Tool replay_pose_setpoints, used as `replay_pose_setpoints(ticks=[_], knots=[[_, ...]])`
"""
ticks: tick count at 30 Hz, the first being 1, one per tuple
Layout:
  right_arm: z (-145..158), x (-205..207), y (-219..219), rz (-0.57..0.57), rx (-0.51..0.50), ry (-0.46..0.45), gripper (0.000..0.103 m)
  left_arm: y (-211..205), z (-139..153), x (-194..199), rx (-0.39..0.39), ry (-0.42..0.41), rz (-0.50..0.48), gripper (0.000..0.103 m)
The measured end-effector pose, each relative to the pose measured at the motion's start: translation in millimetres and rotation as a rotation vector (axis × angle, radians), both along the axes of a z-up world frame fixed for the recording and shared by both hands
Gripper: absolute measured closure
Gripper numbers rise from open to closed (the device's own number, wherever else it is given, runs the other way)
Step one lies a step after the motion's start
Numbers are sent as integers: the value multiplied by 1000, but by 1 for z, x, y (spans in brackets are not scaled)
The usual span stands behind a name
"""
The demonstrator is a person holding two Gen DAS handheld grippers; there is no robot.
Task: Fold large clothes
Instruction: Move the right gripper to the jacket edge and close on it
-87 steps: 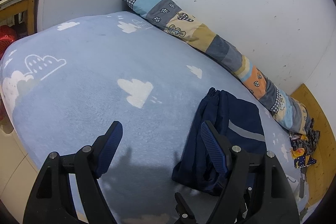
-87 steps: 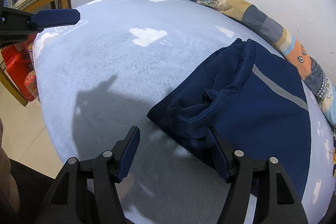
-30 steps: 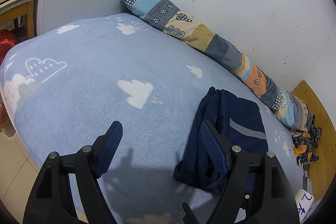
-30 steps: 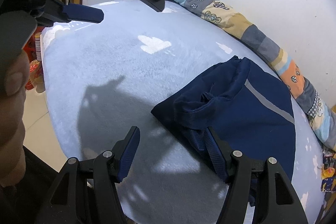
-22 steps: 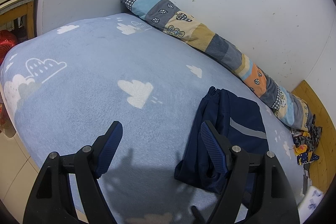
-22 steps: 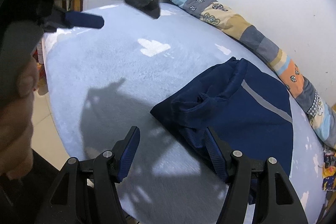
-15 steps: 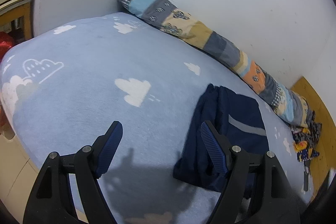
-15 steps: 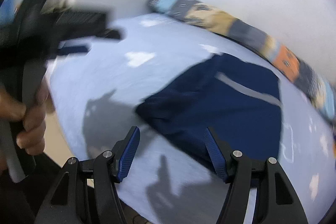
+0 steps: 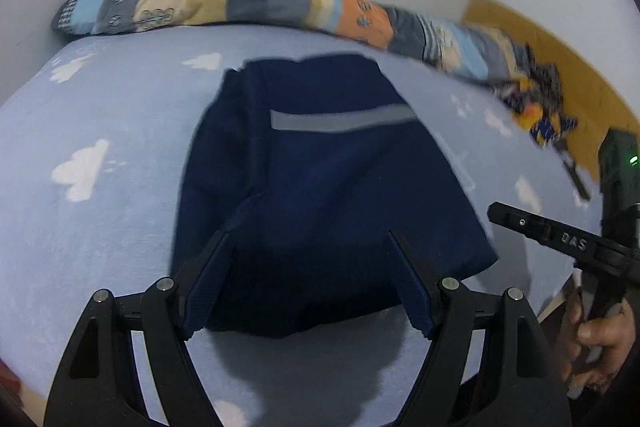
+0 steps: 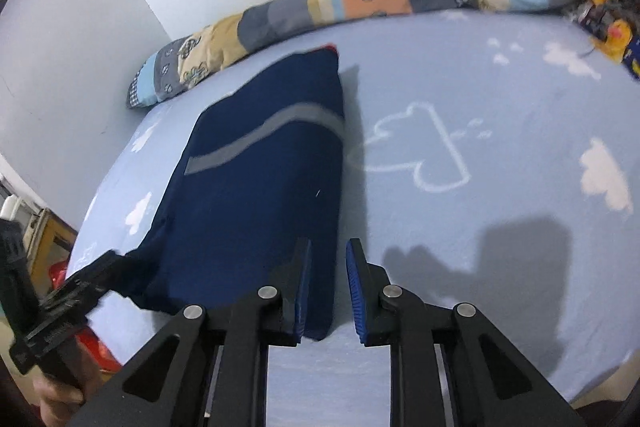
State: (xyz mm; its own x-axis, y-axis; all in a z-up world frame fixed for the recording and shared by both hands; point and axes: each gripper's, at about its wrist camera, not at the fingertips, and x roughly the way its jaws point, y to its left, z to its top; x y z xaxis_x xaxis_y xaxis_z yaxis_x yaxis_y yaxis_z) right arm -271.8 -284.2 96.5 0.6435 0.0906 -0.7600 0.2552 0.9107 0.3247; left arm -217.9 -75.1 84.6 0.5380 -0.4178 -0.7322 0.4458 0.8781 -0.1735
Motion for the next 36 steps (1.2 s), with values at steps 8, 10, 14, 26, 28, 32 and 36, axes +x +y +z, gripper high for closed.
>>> replay_pose_setpoints(ticks=[8, 10, 14, 26, 28, 32, 36], knots=[[-52, 26, 63, 160, -177, 79, 96, 21, -38, 25, 106, 174, 123, 26], [-60, 33, 73, 203, -234, 90, 96, 28, -29, 21, 111, 128, 158, 26], [-59, 40, 59, 225, -141, 130, 97, 27, -4, 9, 27, 21, 131, 26], [-23, 100, 7, 147, -88, 59, 95, -25, -14, 21, 67, -8, 42, 26], [-30, 116, 10, 159, -109, 74, 95, -28, -21, 24, 93, 12, 46, 26], [-43, 137, 16, 197, -146, 109, 94, -34, -27, 25, 136, 3, 35, 26], [-63, 145, 26, 260, -169, 156, 94, -36, -29, 27, 144, 3, 25, 26]])
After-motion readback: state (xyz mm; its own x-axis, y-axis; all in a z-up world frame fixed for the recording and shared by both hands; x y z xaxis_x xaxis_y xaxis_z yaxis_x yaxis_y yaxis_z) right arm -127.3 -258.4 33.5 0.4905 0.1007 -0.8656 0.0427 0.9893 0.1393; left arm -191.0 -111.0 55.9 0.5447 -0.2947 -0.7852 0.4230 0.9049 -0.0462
